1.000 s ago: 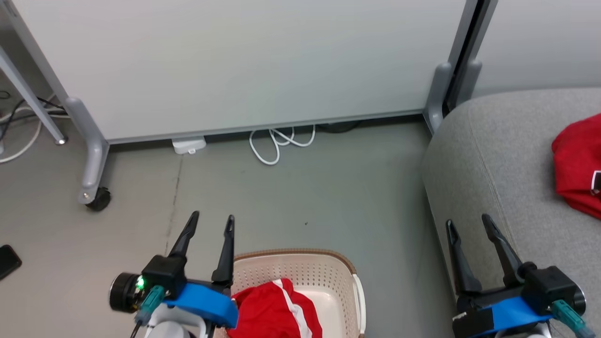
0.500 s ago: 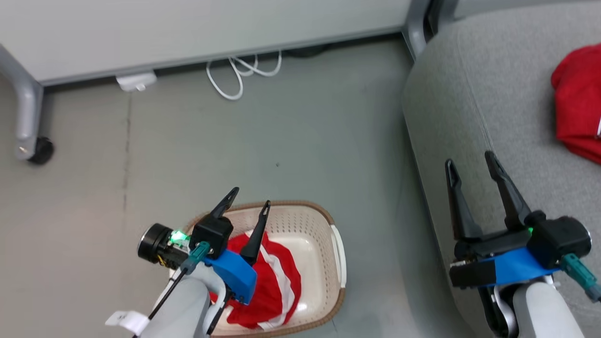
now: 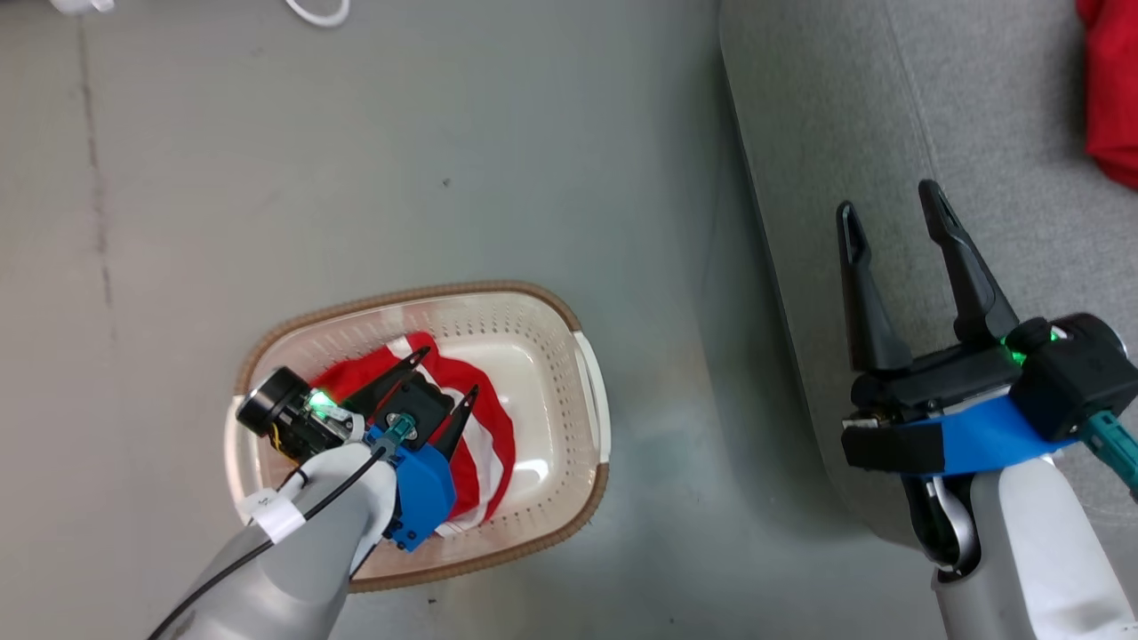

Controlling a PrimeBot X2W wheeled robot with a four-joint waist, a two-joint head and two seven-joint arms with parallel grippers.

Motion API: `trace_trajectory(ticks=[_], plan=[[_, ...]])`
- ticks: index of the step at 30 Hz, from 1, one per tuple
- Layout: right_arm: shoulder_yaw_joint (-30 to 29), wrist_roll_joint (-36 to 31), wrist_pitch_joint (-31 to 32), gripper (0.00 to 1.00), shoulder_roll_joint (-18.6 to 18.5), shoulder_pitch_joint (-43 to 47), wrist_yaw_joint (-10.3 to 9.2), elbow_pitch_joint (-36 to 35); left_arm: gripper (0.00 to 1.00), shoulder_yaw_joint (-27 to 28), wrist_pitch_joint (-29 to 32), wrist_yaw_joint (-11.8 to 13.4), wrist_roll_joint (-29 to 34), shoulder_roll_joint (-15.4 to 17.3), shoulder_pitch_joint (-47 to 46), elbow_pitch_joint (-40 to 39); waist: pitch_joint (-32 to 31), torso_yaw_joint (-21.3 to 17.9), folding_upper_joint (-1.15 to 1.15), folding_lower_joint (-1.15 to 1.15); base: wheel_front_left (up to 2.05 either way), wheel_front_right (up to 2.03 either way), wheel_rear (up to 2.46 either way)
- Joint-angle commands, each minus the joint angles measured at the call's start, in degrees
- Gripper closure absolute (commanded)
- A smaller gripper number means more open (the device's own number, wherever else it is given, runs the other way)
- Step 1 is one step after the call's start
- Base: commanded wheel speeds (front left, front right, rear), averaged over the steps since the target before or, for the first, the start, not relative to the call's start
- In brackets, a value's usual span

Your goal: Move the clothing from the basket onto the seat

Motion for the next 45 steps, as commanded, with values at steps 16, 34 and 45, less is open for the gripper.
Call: trace_trajectory(ticks=[16,34,45], plan=[[0.82,0.99,-0.03,0.0,0.48,-7.05,0.02,-3.66,0.0,-17.14,9.45,-0.07,-1.78,2.86,-11.25,13.19,16.13,-5.44,0.0,-0.02,0.0,0.0,0.0],[0.68,1.33,-0.03,0.0,1.15,-10.07,0.01,-9.89,0.0,-29.44,17.93,-0.07,-1.11,9.89,-18.88,14.83,27.81,-9.91,0.0,-0.02,0.0,0.0,0.0],[-0.16,0.28,-0.03,0.0,1.33,-9.19,0.02,-12.89,0.69,-30.22,21.08,-0.07,-1.68,9.55,-20.77,15.3,30.49,-10.28,0.0,-0.02,0.0,0.0,0.0]])
